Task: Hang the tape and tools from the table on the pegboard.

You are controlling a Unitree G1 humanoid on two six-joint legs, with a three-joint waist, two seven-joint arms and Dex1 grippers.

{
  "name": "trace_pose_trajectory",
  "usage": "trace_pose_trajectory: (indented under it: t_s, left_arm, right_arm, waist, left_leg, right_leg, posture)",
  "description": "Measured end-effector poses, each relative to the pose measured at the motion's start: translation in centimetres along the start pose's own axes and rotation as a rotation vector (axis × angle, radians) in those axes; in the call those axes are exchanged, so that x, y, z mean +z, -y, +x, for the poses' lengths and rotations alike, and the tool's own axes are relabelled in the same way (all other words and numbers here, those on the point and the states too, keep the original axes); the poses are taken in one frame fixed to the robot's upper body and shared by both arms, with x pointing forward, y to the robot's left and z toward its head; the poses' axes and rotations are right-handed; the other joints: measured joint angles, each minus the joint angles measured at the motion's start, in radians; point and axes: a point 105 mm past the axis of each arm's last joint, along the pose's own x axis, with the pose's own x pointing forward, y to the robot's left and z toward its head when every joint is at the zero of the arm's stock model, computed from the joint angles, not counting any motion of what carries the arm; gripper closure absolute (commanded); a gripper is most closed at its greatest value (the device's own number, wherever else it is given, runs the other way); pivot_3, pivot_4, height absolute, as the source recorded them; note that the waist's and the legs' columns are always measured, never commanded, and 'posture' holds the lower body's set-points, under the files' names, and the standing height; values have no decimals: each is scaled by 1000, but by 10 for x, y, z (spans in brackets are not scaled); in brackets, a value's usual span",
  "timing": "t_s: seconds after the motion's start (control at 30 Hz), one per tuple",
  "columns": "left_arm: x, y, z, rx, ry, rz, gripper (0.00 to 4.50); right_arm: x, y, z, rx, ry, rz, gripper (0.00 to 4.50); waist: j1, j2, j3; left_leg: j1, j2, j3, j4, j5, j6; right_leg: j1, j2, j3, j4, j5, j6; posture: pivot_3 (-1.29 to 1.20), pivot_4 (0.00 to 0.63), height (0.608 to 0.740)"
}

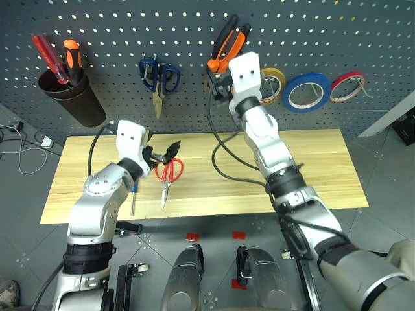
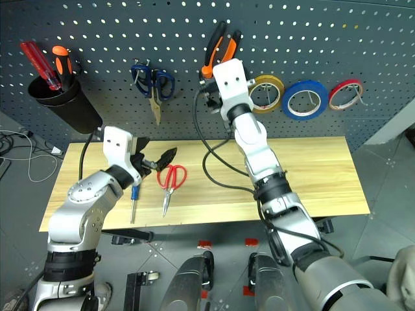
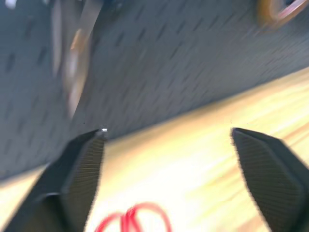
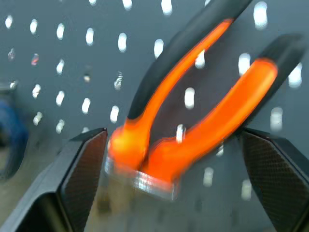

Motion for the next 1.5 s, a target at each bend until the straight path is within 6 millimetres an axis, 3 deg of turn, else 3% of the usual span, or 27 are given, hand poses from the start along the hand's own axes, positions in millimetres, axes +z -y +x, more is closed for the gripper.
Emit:
trace_pose_trajectory:
  t_s: [0.1,0.2,0.3,0.43,0.67,0.77,1.17,1.37,1.5]
  left_arm:
    - [-37,-3,-13,66,-155,-17,13]
    - [-57,-3,-19,129,-252,-44,13]
    - [-67,3,-17,136,-302,-45,13]
    - [-95,6,-12,150,-419,-65,13]
    - [-114,15,9,148,-502,-149,13]
    - [-111,12,15,163,-510,-170,552]
    - [-109,8,27,141,-537,-188,4156]
    - [-109,6,27,117,-533,-193,4176]
    - [-113,9,16,117,-491,-173,4176]
  right_arm:
    - [-18,-21,-38,184,-118,100,0]
    - [-18,-45,-78,394,-204,181,0]
    - [-14,-56,-100,507,-255,219,0]
    - [-25,-77,-129,658,-370,249,0]
    - [-23,-91,-142,771,-394,210,0]
    - [-26,-86,-144,777,-414,191,0]
    - [-30,-71,-153,835,-462,127,0]
    - [-37,-60,-159,817,-505,83,0]
    - [-29,-60,-162,804,-476,49,0]
  waist:
    - [0,0,0]
    - [4,0,0]
    - [12,0,0]
    - [13,0,0]
    - [15,0,0]
    - [15,-1,0]
    - [17,0,-2]
    - [16,0,-2]
    - [12,0,-2]
  left_leg:
    - [-1,0,0,0,-1,1]
    - [0,0,-2,1,-3,5]
    - [1,0,-3,1,-3,4]
    - [1,0,-2,2,-2,4]
    - [0,-1,-3,2,-3,4]
    - [0,-1,-3,1,-3,4]
    - [1,-1,-3,2,-3,4]
    - [1,-1,-3,2,-2,2]
    - [1,-1,-3,2,-1,0]
  right_leg:
    - [0,0,0,0,0,0]
    - [0,0,-1,1,0,0]
    - [1,0,-1,1,0,0]
    - [1,0,-1,1,-3,5]
    - [1,0,-2,1,-3,5]
    - [1,0,-3,1,-1,2]
    - [2,-1,-3,1,-3,7]
    - [3,-1,-3,1,-3,6]
    - [2,-1,-2,0,-3,6]
  posture:
    - [69,343,740]
    - [63,346,740]
    - [58,347,740]
    - [51,345,740]
    - [38,340,740]
    - [36,340,740]
    - [15,317,740]
    - [-4,306,740]
    - [-13,304,740]
